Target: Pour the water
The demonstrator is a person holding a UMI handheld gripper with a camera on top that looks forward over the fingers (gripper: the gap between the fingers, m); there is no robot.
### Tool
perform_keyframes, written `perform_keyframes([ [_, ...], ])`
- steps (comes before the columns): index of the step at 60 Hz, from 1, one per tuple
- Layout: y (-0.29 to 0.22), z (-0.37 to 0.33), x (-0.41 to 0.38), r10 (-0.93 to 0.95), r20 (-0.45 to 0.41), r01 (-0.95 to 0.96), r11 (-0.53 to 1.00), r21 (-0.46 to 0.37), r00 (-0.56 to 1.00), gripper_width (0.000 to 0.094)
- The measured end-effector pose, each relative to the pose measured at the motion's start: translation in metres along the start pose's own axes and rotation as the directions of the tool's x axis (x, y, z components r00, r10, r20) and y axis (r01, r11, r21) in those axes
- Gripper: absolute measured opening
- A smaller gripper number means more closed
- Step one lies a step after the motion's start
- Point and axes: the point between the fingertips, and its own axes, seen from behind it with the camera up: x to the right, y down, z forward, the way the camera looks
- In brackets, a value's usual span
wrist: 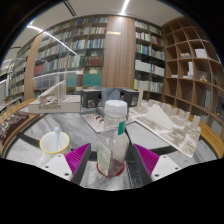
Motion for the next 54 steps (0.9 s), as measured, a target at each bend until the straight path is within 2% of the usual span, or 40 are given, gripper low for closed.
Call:
perform_keyframes([
  [15, -0.016, -0.146, -0.022, 0.043, -0.004, -0.043, 0.998, -0.051, 0.999, 0.0853],
  [32, -0.002, -0.317, -0.058, 0.032, 0.011, -0.032, 0.998, -0.049, 0.999, 0.0856],
  [45, 0.005, -0.378, -0.064, 0.021, -0.015, -0.022, 0.999, -0.029, 1.000, 0.0856],
  [51, -0.001, -0.391, -0.066, 0.004, -0.013, -0.004, 1.000, 0.018, 1.000, 0.0857],
  [54, 0.001, -0.394, -0.066, -0.006, -0.005, 0.006, 1.000, 0.003, 1.000, 0.0854],
])
